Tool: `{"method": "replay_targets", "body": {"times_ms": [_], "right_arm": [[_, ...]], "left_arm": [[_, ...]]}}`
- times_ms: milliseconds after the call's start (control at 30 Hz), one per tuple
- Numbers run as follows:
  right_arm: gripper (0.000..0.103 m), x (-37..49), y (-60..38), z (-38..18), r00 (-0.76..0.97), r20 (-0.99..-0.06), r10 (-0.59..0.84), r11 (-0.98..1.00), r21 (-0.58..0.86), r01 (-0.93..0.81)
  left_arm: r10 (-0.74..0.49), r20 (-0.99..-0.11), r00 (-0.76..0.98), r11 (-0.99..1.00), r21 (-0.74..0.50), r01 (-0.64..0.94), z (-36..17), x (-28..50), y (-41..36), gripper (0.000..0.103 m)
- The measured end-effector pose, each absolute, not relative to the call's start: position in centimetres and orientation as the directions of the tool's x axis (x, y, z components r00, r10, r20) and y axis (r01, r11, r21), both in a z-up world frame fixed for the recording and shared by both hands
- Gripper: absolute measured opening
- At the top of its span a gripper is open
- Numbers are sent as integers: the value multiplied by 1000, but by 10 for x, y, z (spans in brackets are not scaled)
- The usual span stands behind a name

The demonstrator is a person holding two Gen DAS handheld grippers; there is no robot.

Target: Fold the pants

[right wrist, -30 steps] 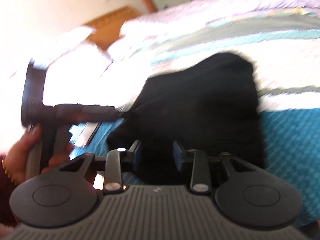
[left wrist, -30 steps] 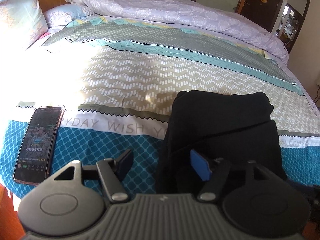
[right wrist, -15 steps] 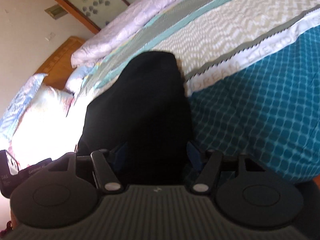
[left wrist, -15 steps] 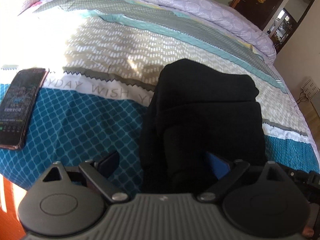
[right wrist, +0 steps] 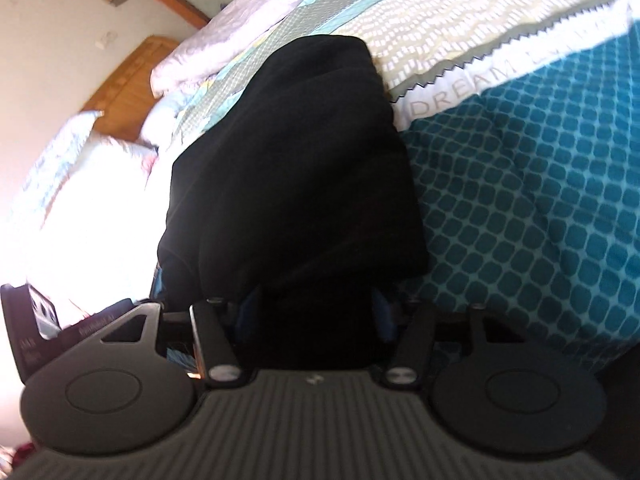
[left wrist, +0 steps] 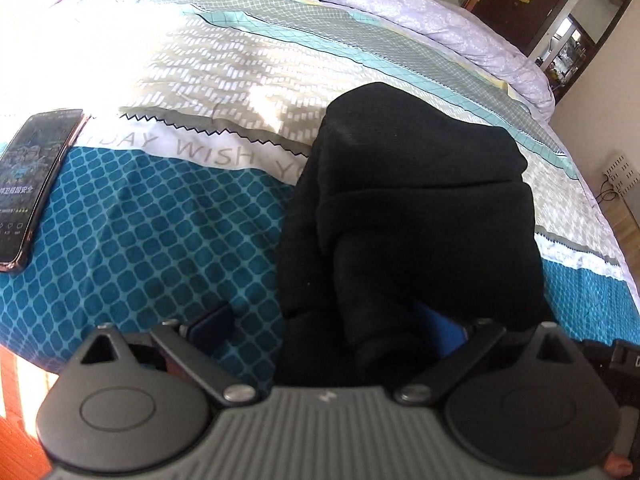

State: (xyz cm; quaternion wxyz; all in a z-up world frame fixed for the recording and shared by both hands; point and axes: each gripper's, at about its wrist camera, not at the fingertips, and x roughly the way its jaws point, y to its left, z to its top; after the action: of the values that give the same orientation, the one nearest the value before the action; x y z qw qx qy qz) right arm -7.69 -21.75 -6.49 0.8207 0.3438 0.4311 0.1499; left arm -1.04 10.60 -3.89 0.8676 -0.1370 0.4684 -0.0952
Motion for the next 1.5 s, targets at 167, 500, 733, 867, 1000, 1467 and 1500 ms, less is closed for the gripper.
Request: {"method": "replay_targets", "body": {"times_ms": [167,500,733,867,1000,1467,1500], "right_arm": [[60,-78,-224,-68,593,-583,556,679,730,80],[60,-96,-255,-70,662,-567,489,607,767,209],[60,-100,-258,-74,675,-553,488,582,783,220],[60,-103,-259,-75,683,-543,489,577,788,214],[60,-106,-260,-75,686,-537,491,570,794,213],[60,-114,-255,-72,681,-541,494,587,785,198],[60,-115,-256,-73,684,-535,495,577,791,201]], "left_arm": [[-294,-784,546,944,-326,39,-39,-12,106,100],[-292,-785,546,945,-325,38,-40,-11,106,102],[-298,-787,540,944,-327,44,-42,-11,106,103],[-296,-787,542,944,-328,40,-42,-11,106,103],[-295,-787,541,944,-329,35,-41,-11,107,103],[-289,-793,536,943,-332,18,-42,-7,106,103],[-289,-793,536,943,-331,19,-42,-7,106,103]]}}
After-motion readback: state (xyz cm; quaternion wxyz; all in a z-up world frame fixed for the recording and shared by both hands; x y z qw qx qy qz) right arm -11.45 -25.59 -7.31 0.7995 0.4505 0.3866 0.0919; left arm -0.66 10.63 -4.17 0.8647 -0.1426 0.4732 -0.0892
